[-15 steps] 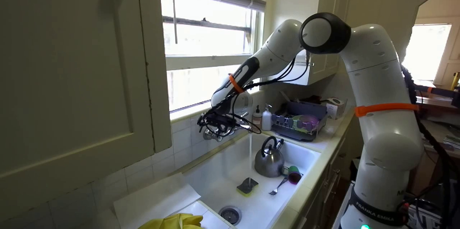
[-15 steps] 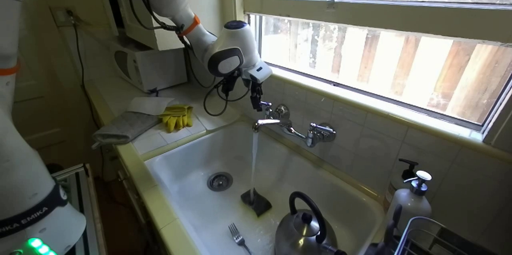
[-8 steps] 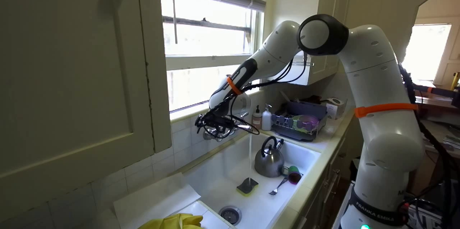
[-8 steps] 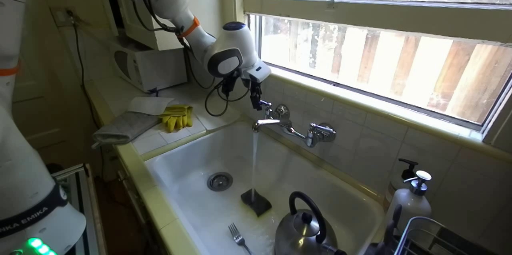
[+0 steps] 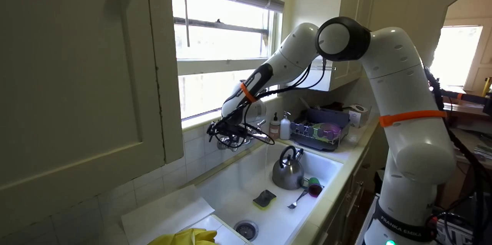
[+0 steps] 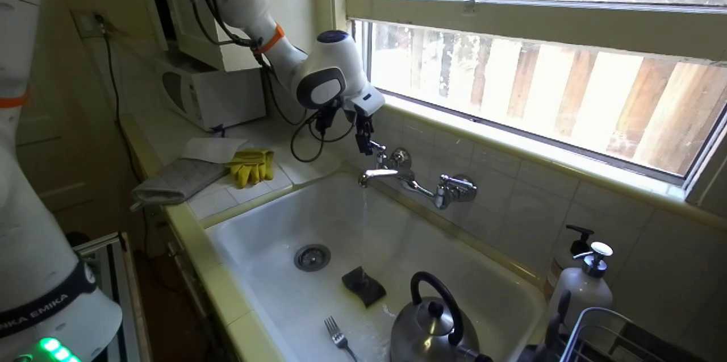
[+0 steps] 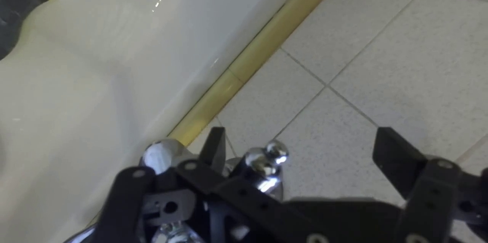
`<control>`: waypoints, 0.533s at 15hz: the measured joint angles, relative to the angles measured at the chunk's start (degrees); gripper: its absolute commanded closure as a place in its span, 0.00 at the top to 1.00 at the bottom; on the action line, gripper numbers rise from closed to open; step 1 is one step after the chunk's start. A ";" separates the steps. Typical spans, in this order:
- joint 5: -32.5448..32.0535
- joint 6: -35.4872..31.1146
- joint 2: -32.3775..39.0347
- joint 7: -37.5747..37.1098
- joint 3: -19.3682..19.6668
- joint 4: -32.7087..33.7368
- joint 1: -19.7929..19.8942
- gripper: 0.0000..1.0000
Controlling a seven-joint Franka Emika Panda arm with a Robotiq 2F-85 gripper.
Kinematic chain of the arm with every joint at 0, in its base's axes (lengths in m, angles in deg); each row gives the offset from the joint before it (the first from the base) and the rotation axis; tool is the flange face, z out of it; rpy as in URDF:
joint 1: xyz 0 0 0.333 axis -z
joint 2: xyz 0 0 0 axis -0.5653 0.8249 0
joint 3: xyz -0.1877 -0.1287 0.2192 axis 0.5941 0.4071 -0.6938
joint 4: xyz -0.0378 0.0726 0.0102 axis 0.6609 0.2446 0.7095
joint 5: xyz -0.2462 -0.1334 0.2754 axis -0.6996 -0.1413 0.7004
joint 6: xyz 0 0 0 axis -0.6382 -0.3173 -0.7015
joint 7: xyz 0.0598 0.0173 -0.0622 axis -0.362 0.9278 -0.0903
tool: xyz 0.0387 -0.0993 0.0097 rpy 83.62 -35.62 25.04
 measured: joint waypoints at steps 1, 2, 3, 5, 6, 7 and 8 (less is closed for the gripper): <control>-0.04 0.01 0.26 -0.53 0.45 0.34 -0.48 1.00; -0.10 0.03 0.53 -1.21 0.95 0.68 -1.00 1.00; -0.12 0.03 0.82 -1.74 1.39 1.00 -1.46 1.00; -0.13 0.32 1.46 -2.82 2.22 1.82 -2.30 1.00; -0.14 0.56 1.77 -3.43 2.44 2.24 -2.52 1.00; -0.14 0.70 1.99 -3.84 2.52 2.55 -2.59 1.00; -0.14 0.93 2.25 -4.36 2.65 2.95 -2.70 1.00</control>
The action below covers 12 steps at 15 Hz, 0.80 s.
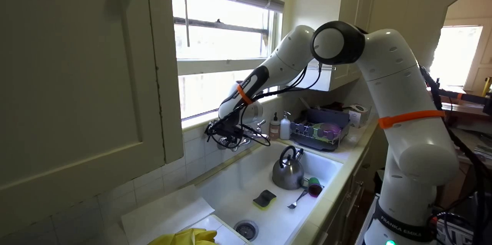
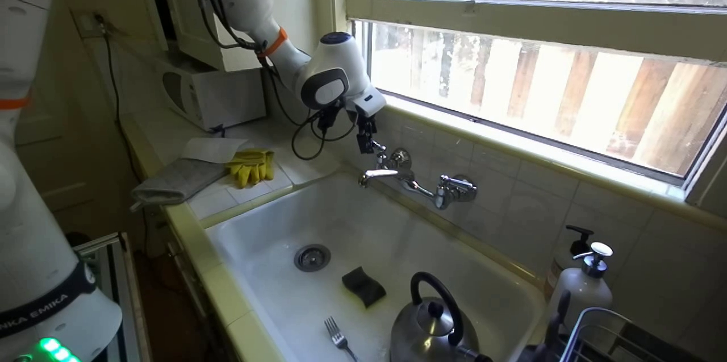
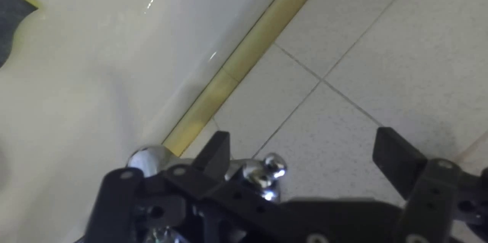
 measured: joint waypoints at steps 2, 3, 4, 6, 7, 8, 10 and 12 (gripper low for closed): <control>0.00 0.47 0.44 -0.98 0.22 0.63 -0.18 1.00; 0.00 0.60 0.56 -1.42 0.28 0.80 -0.23 1.00; 0.00 0.67 0.61 -1.60 0.28 0.87 -0.24 1.00; 0.00 1.35 0.61 -1.52 0.05 1.10 -0.11 1.00; 0.00 2.40 0.57 -1.14 -0.27 1.45 0.17 1.00; 0.09 3.66 0.42 -0.40 -0.91 1.80 0.70 1.00; 0.44 6.90 -0.43 1.75 -2.88 2.23 2.15 1.00; 2.21 10.58 -2.09 5.11 -5.70 2.29 3.93 1.00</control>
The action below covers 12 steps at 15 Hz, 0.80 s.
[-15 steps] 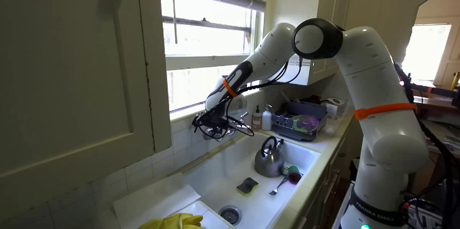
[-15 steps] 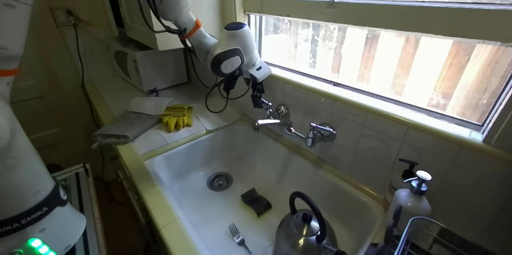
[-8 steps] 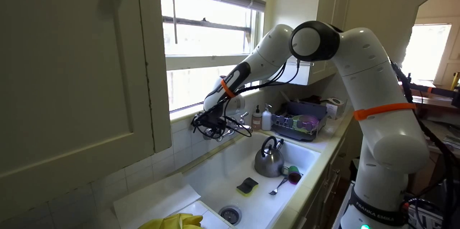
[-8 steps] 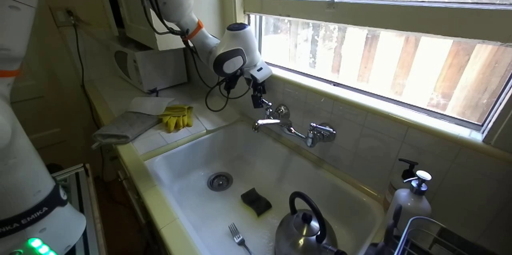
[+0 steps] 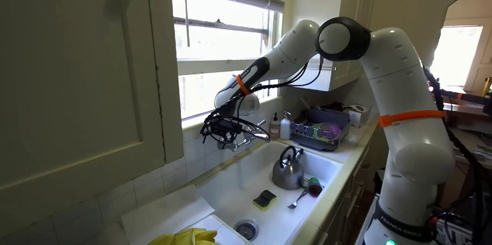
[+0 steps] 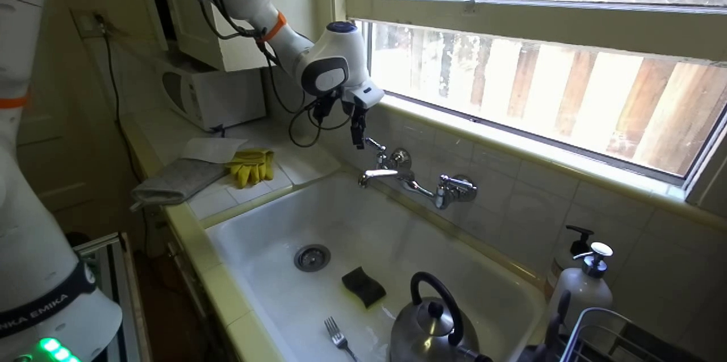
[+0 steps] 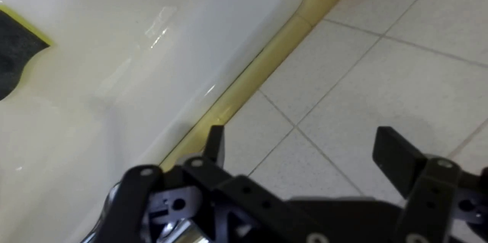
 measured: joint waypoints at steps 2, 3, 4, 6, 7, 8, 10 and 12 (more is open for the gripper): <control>2.42 5.03 -1.86 3.45 -2.25 -0.01 1.39 1.00; 3.69 8.03 -2.71 5.37 -3.01 -0.05 2.00 1.00; 4.65 10.82 -3.44 7.08 -3.42 -0.14 2.48 1.00; 5.02 15.57 -4.97 9.77 -3.26 -0.75 3.20 1.00; 4.66 17.39 -5.87 11.18 -2.77 -1.34 3.51 1.00; 4.26 18.72 -6.86 12.84 -2.15 -2.11 3.83 1.00; 1.93 21.02 -9.07 15.69 -0.48 -3.75 4.46 1.00; -2.29 23.60 -11.49 18.83 1.27 -5.38 5.12 1.00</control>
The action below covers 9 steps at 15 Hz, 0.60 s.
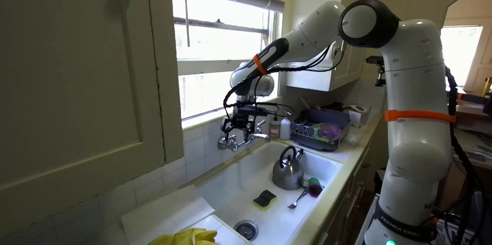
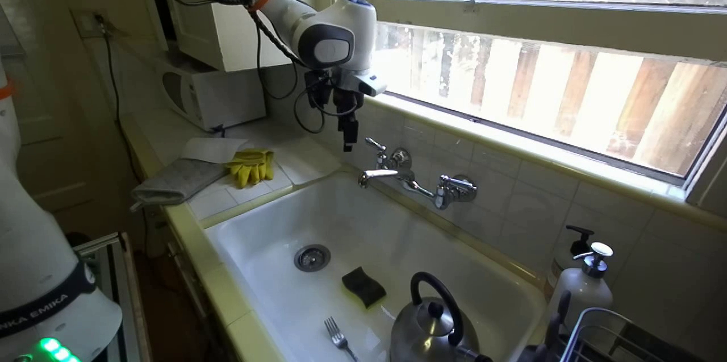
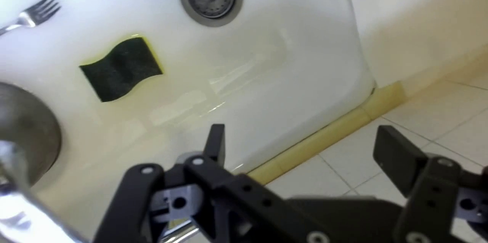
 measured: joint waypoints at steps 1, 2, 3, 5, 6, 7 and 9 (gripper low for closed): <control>-1.67 1.24 -1.25 1.83 0.65 -0.68 0.41 1.00; -2.94 2.46 -2.57 3.84 1.17 -1.34 0.87 1.00; -4.09 3.54 -3.83 5.69 1.63 -1.84 1.30 1.00; -6.01 5.75 -6.20 8.97 2.35 -2.55 2.07 1.00; -6.73 6.94 -7.18 10.71 2.63 -2.66 2.46 1.00; -7.62 8.18 -7.95 12.14 2.95 -2.67 2.79 1.00; -9.85 9.67 -8.84 13.94 3.54 -2.68 3.35 1.00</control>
